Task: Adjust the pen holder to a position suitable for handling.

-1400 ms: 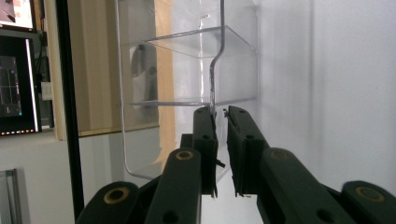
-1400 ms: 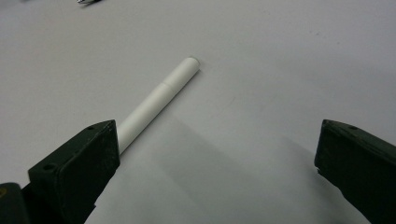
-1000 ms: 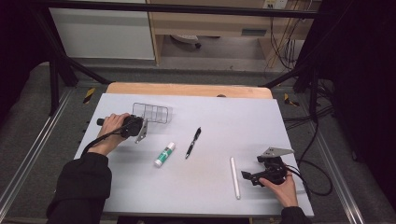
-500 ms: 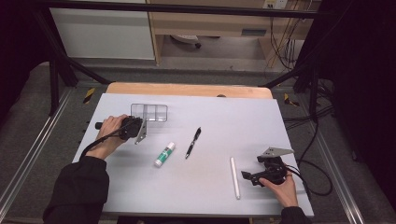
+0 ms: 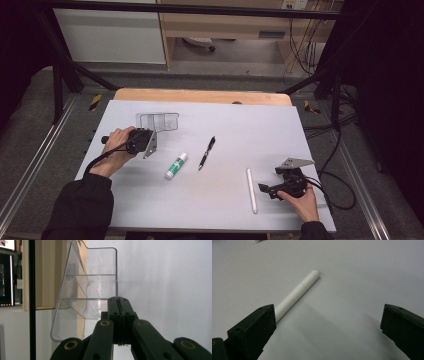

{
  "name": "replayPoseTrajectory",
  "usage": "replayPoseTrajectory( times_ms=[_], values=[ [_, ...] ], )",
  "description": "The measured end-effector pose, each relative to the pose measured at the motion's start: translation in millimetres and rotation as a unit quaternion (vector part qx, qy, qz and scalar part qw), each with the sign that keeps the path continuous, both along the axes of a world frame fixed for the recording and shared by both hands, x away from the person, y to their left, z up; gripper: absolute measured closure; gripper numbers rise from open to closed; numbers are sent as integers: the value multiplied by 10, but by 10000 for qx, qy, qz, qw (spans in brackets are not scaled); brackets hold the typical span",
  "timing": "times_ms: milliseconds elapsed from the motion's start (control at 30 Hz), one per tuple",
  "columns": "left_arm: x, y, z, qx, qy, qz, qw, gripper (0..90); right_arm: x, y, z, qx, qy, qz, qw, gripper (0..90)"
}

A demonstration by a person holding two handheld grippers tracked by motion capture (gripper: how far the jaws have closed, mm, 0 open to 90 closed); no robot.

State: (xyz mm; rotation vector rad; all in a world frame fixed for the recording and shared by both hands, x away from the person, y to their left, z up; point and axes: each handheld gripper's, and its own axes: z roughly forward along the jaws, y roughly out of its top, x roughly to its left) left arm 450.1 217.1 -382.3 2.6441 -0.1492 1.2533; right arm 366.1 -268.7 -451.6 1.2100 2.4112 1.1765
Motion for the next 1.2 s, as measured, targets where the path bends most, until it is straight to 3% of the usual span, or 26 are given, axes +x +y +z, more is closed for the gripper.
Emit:
replayPoseTrajectory(
  times_ms=[233, 433, 700, 1000, 1200],
  values=[
    [-47, -10, 37, -121, -34, -40, 9999, 887, 0, 1, 0, -1, 2, 2, 10000, 8],
    [-112, -45, 87, -356, -39, -131, 9993, 887, 1, 2, -1, -1, 5, 2, 10000, 8],
    [-241, -203, 126, -536, -64, -365, 9979, 887, 0, 1, 1, -4, 6, -1, 10000, 8],
    [-417, -498, 95, -759, -16, -766, 9942, 885, 2, 4, -2, -17, -22, 19, 10000, 8],
    [-466, -631, 54, -975, 154, -971, 9904, 884, -1, 3, 0, -12, -15, 12, 10000, 8]
  ],
)
